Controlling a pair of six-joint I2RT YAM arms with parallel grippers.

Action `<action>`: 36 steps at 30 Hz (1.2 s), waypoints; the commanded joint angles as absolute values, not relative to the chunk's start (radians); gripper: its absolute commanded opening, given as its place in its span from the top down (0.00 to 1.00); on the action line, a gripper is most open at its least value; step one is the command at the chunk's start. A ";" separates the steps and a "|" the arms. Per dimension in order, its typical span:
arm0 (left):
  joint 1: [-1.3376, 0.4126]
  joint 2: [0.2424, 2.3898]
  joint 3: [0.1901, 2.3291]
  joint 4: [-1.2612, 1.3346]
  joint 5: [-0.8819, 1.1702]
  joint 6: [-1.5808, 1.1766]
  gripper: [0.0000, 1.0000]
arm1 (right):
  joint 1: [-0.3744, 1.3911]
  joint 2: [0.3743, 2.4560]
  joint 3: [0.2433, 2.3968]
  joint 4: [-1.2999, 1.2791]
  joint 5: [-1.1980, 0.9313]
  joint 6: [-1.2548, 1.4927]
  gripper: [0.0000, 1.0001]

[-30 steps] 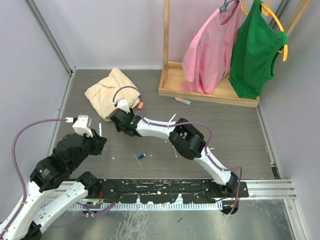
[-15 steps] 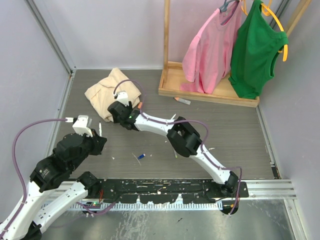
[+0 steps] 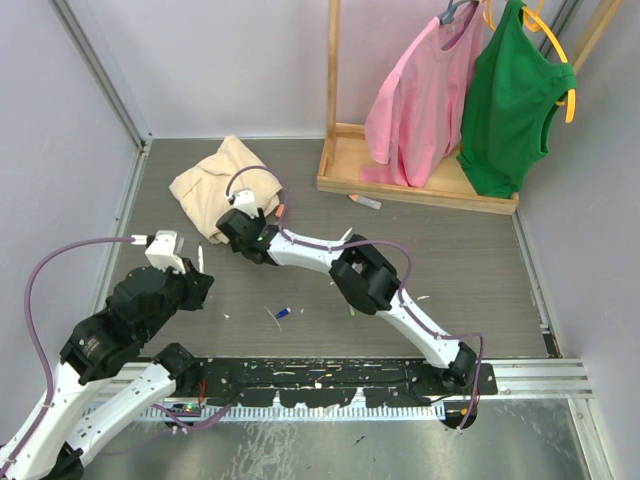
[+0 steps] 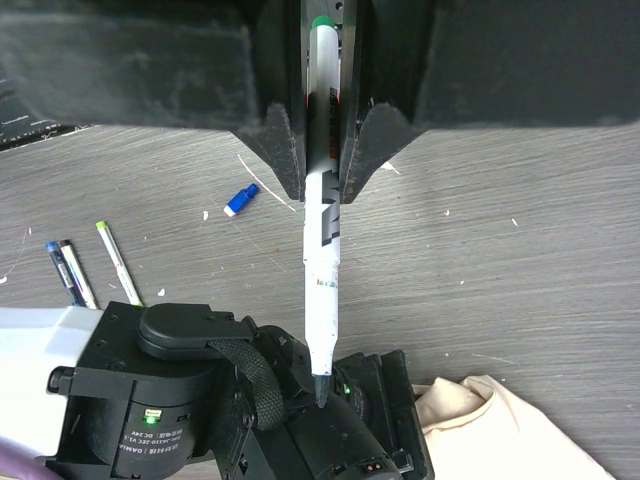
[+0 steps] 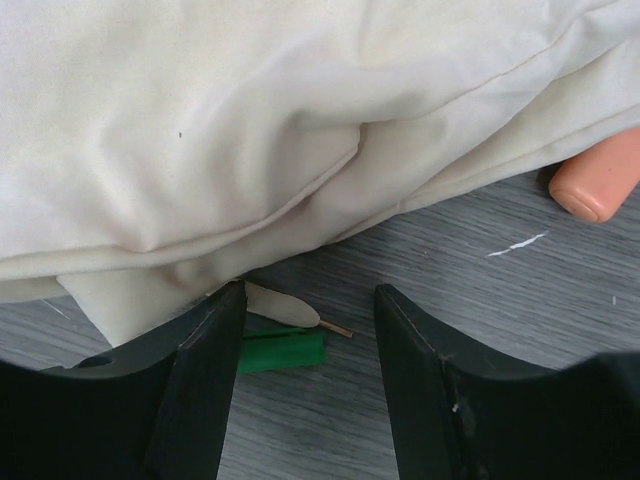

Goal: Insert the pens into the pen caps
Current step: Pick up the pen cap from the center of the board.

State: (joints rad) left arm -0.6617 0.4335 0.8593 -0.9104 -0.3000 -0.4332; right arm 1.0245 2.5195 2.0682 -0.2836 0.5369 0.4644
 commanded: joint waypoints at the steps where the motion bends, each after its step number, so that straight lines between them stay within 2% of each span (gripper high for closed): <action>1: -0.660 0.434 0.859 -0.867 -0.302 -0.434 1.00 | 1.034 2.451 2.006 -0.296 0.530 0.412 0.41; 20: -0.661 0.440 0.857 -0.864 -0.296 -0.433 1.00 | 1.042 2.336 1.835 -0.309 0.359 0.334 0.40; 31: -0.661 0.444 0.857 -0.862 -0.290 -0.431 1.00 | 1.042 2.206 1.767 -0.240 0.507 0.336 0.36; 36: -0.661 0.441 0.857 -0.862 -0.290 -0.431 1.00 | 1.042 2.153 1.726 -0.167 0.450 0.307 0.36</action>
